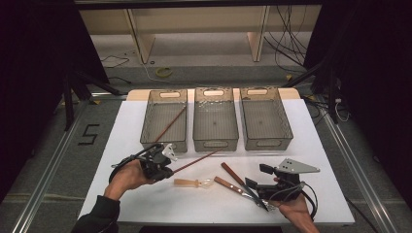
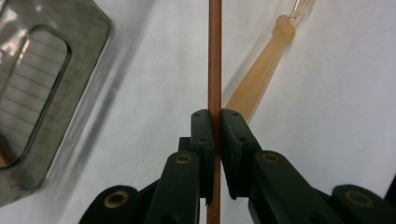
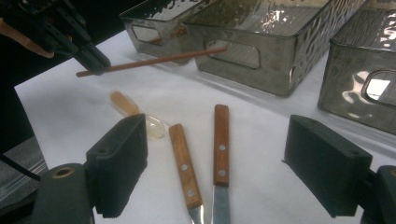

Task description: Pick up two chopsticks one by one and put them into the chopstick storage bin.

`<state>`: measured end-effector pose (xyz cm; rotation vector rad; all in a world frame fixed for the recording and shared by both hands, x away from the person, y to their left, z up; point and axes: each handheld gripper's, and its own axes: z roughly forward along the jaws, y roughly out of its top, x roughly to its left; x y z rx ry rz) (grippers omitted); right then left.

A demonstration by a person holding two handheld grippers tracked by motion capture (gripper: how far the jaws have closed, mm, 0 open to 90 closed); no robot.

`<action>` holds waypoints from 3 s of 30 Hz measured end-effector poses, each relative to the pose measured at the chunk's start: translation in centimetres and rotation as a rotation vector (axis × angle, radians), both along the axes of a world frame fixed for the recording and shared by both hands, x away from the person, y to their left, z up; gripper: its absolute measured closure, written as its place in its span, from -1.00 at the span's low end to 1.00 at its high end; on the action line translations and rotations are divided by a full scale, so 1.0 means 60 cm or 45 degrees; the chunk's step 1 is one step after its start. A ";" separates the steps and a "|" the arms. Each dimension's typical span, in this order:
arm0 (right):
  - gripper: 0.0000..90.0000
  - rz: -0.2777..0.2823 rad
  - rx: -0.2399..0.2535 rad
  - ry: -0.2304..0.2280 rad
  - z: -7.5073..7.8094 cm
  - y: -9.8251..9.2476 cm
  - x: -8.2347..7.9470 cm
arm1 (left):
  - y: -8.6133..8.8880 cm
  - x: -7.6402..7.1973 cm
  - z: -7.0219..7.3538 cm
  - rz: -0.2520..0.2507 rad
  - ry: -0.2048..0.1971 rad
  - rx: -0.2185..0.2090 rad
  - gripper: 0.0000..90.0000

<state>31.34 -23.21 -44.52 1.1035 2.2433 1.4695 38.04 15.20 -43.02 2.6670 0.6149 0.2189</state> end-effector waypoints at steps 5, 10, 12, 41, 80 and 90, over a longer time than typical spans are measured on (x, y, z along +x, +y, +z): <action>-0.51 0.001 0.000 0.000 0.000 0.000 0.000 | 0.007 0.004 0.006 0.042 -0.014 -0.069 0.85; -0.51 0.001 -0.001 0.004 0.000 0.000 0.000 | 0.014 0.008 0.015 0.094 -0.036 -0.136 0.85; -0.51 0.001 -0.001 0.004 -0.001 0.001 0.000 | 0.018 0.010 0.021 0.109 -0.049 -0.175 0.85; -0.51 0.002 0.003 0.010 -0.003 0.000 0.002 | 0.093 0.104 0.074 0.437 -0.139 -0.415 0.85; -0.51 0.008 0.007 0.017 -0.004 0.000 0.004 | 0.119 0.197 0.054 0.667 -0.157 -0.391 0.85; -0.51 0.008 0.007 0.018 -0.005 0.000 0.004 | 0.123 0.205 0.036 0.716 -0.140 -0.388 0.85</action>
